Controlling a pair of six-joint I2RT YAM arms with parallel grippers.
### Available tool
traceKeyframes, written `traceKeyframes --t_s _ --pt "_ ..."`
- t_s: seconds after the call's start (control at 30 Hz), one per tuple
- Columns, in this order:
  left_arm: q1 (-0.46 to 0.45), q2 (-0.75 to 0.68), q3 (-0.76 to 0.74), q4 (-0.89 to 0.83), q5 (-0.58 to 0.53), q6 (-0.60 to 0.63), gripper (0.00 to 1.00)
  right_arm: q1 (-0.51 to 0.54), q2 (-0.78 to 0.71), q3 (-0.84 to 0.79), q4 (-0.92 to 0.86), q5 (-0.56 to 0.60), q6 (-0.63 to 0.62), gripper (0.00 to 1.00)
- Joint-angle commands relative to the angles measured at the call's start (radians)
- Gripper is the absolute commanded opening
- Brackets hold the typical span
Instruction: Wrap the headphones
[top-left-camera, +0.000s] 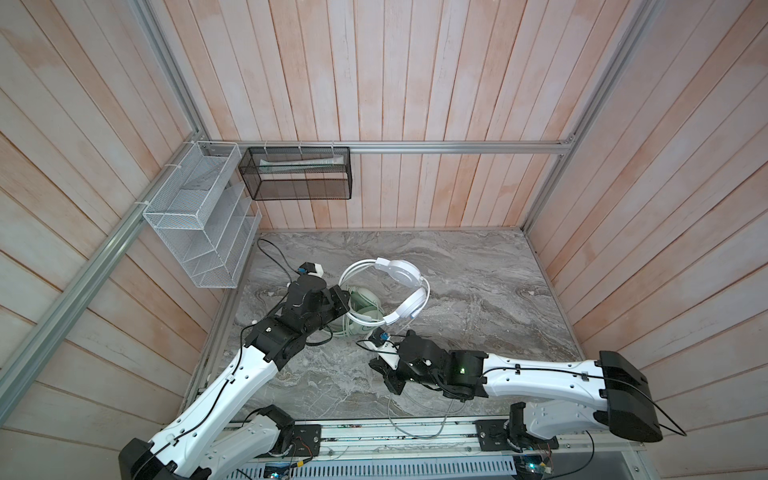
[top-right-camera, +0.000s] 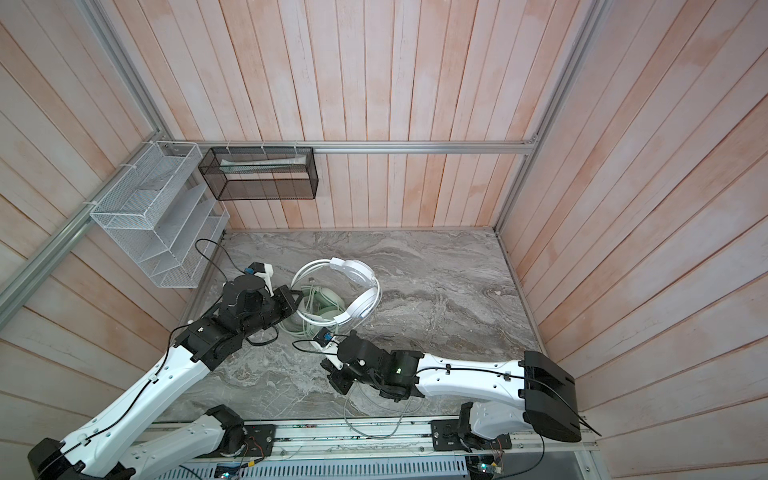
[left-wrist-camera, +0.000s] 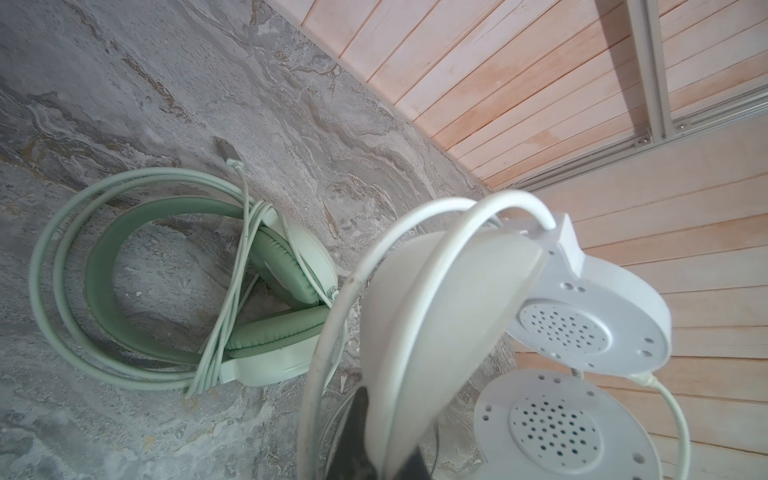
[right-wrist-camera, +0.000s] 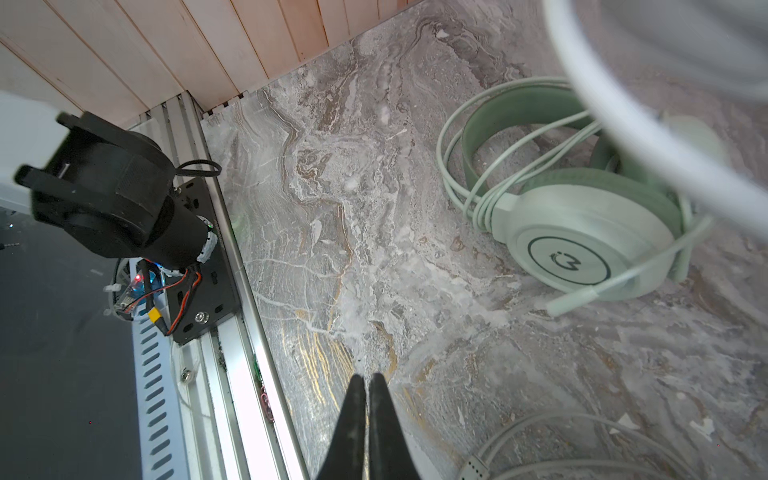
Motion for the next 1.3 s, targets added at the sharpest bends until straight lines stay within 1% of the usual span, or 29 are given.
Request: traceKeyframes --t_s 0.0,0.13,0.33,0.5,0.57,0.7,0.8,0.87,1.0,1.1,1.17,1.27 --pt "-0.027 -0.013 -0.004 0.063 -0.055 0.042 0.0 -0.045 -0.027 0.052 -0.051 -0.048 -0.03 0.0" --pt "-0.056 -0.006 -0.004 0.045 -0.098 0.082 0.0 -0.092 -0.043 0.12 -0.124 -0.113 -0.052 0.0" --pt "-0.065 -0.002 -0.001 0.027 -0.143 0.145 0.0 -0.141 -0.045 0.252 -0.317 -0.168 -0.089 0.0" --pt "-0.066 -0.004 -0.002 0.019 -0.184 0.235 0.0 -0.211 -0.091 0.325 -0.453 -0.231 -0.109 0.0" --pt "-0.066 -0.011 -0.009 0.022 -0.211 0.281 0.0 -0.23 -0.104 0.356 -0.502 -0.24 -0.118 0.0" --pt "-0.066 -0.028 -0.025 0.042 -0.225 0.354 0.0 -0.255 -0.12 0.397 -0.554 -0.279 -0.123 0.0" --pt "-0.066 -0.027 -0.02 0.037 -0.222 0.355 0.0 -0.26 -0.112 0.407 -0.566 -0.319 -0.123 0.0" --pt "-0.066 -0.024 -0.006 0.028 -0.208 0.35 0.0 -0.26 -0.11 0.397 -0.568 -0.322 -0.12 0.0" --pt "-0.064 -0.044 0.016 0.011 -0.21 0.297 0.0 -0.259 -0.143 0.354 -0.548 -0.313 -0.115 0.0" --pt "-0.063 -0.057 0.039 -0.003 -0.202 0.256 0.0 -0.26 -0.167 0.293 -0.501 -0.323 -0.084 0.0" --pt "-0.059 -0.058 0.057 -0.027 -0.219 0.215 0.0 -0.257 -0.175 0.253 -0.48 -0.338 -0.072 0.0" --pt "-0.054 -0.066 0.092 -0.062 -0.274 0.169 0.0 -0.251 -0.213 0.194 -0.442 -0.321 -0.052 0.01"
